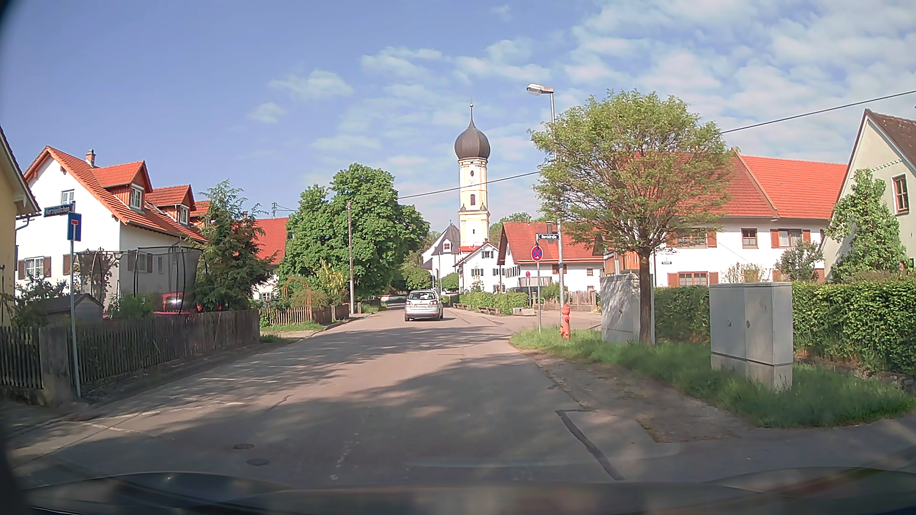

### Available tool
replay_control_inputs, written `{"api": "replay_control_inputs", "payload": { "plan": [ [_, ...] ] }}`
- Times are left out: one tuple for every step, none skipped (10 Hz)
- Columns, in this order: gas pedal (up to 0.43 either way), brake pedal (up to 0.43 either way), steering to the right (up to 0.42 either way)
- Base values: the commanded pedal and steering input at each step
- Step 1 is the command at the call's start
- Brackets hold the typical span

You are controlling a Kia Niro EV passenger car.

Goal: Follow the waypoints while adhering to traffic rules and regulations

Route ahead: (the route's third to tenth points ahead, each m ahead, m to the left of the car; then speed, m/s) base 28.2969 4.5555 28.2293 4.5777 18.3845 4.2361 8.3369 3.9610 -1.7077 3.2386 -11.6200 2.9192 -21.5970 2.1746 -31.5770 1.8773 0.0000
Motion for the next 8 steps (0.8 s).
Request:
{"api": "replay_control_inputs", "payload": {
  "plan": [
    [0.000,0.293,0.750],
    [0.000,0.287,0.747],
    [0.000,0.287,0.747],
    [0.000,0.287,0.747],
    [0.000,0.287,0.747],
    [0.000,0.287,0.746],
    [0.000,0.280,0.742],
    [0.000,0.250,0.737]
  ]
}}
